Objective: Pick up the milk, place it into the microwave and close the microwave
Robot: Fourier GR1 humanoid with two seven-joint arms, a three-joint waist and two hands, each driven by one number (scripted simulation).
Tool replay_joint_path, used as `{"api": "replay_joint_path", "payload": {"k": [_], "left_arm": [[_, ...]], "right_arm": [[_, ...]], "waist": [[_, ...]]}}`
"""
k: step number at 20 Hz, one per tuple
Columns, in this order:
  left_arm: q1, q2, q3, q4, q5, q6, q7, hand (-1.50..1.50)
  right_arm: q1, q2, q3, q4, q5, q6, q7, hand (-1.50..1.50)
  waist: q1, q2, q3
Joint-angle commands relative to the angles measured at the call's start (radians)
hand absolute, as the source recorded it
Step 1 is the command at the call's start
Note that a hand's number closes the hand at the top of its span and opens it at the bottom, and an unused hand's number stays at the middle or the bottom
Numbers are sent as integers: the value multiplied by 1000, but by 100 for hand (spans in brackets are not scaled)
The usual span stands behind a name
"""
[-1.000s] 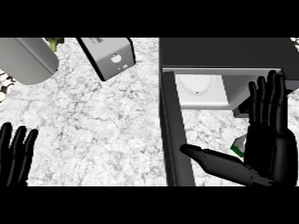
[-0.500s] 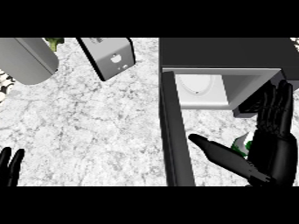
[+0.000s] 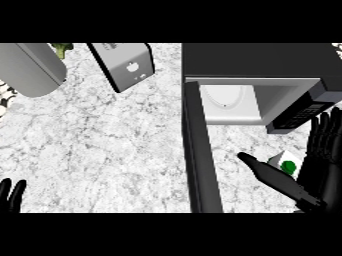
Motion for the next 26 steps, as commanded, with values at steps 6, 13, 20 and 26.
{"api": "replay_joint_path", "payload": {"k": [6,13,20,26], "left_arm": [[62,-31,-80,10,-60,-6,-52,-150],[71,7,6,-7,13,-34,-47,-150],[101,5,-23,-19,4,-39,-74,-150],[109,-8,-57,24,-36,-50,-130,-150]], "right_arm": [[68,22,-82,182,-134,26,-240,-150],[96,-28,-201,286,-236,122,-345,-150],[120,2,-220,432,-262,192,-507,-150],[44,-2,-238,578,-238,211,-600,-150]], "waist": [[-2,0,0],[-2,0,0],[-1,1,0],[2,1,0]]}}
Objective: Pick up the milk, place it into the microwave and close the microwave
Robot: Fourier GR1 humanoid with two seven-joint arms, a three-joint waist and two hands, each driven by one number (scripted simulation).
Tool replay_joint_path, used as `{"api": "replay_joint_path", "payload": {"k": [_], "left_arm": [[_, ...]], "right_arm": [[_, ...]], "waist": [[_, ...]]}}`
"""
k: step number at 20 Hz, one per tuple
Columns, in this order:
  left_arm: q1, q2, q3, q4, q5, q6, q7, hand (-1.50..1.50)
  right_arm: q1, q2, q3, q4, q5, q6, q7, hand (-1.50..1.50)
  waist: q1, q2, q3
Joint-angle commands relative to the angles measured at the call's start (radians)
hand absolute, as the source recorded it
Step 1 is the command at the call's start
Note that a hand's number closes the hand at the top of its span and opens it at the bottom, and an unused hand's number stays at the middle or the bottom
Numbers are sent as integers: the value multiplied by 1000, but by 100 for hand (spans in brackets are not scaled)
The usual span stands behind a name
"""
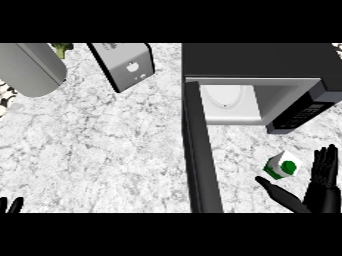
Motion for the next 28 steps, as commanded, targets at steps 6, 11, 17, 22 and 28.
{"api": "replay_joint_path", "payload": {"k": [6,11,17,22,28], "left_arm": [[-29,-8,-24,-11,-13,17,45,-150],[22,27,58,-4,66,-38,-10,-150],[75,15,21,-69,40,-26,14,-150],[35,2,-5,-85,10,2,64,-150],[7,15,44,-24,40,-24,21,-150]], "right_arm": [[-180,10,-82,322,-24,20,-160,-150],[-186,-23,-162,416,-35,-24,-186,-150],[-222,-63,-246,587,-58,-36,-272,-150],[-248,-101,-232,694,-96,190,-334,-150],[-272,-160,-157,763,-102,545,-392,-150]], "waist": [[1,2,1],[5,1,0],[7,0,1],[4,1,1],[10,2,2]]}}
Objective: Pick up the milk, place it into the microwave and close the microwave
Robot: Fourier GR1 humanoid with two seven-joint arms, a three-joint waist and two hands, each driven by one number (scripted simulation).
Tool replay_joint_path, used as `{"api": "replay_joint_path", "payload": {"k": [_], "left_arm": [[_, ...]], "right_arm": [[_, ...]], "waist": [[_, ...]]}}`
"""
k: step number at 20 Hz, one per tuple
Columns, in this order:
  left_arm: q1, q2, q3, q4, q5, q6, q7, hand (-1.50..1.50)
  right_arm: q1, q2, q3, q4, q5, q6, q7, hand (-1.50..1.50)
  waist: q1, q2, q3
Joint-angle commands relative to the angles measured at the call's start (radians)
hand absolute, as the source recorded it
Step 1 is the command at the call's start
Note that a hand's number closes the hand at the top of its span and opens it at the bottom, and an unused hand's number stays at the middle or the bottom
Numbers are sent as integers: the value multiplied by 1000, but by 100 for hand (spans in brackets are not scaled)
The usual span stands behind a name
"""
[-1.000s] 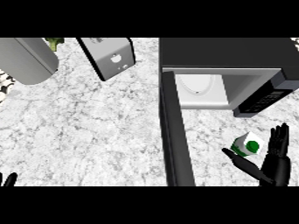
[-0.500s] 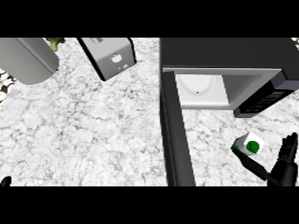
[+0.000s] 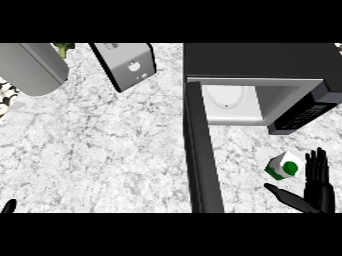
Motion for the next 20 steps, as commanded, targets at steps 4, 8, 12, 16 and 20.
{"api": "replay_joint_path", "payload": {"k": [4,8,12,16,20], "left_arm": [[61,17,-6,-56,9,-25,17,-150],[24,-14,0,34,1,-11,-44,-150],[63,-18,-52,32,-23,-36,-68,-150],[21,-10,5,52,-1,-24,-57,-150],[48,8,31,47,61,-58,-66,-150]], "right_arm": [[-45,6,16,66,8,109,-147,150],[-57,58,-33,-1,46,-204,-195,150],[-120,30,-32,21,19,-94,-147,150],[-71,-97,59,-20,47,196,-107,150],[-83,-129,105,-56,65,279,-105,150]], "waist": [[-2,-1,-1],[-4,-4,-3],[-2,-2,-2],[-4,-3,-2],[-2,-4,-2]]}}
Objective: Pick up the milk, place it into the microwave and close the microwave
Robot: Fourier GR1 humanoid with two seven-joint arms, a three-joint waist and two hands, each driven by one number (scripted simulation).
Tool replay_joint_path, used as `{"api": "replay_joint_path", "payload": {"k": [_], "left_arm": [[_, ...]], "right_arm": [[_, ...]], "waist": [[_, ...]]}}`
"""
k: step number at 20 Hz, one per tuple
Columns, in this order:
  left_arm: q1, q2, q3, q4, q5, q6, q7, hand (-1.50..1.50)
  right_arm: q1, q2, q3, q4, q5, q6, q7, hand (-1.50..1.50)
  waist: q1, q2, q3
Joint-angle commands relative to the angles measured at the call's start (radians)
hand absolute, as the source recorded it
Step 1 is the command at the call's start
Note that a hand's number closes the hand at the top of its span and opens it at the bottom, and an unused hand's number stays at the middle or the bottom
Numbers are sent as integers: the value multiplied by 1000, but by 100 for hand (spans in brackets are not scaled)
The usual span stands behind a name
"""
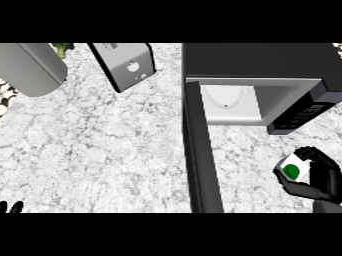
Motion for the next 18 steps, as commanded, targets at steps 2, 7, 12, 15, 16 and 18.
{"api": "replay_joint_path", "payload": {"k": [2,7,12,15,16,18], "left_arm": [[49,-11,-51,-25,-29,-2,-4,-150],[18,12,17,-18,29,-17,11,-150],[16,-11,46,47,44,-29,-56,-150],[56,-7,40,0,61,-41,-34,-150],[99,20,72,2,84,-75,-56,-150],[1,-15,15,-15,13,1,36,-150]], "right_arm": [[-5,-57,27,10,6,165,-84,150],[-1,-37,101,-234,-38,175,145,150],[112,-19,147,-509,-40,105,248,150],[50,6,147,-491,-11,44,305,150],[137,40,196,-639,17,-8,336,150],[63,29,186,-646,50,-68,395,150]], "waist": [[4,1,1],[-7,-3,-1],[-9,-4,-2],[0,0,0],[-4,-4,-1],[-9,0,0]]}}
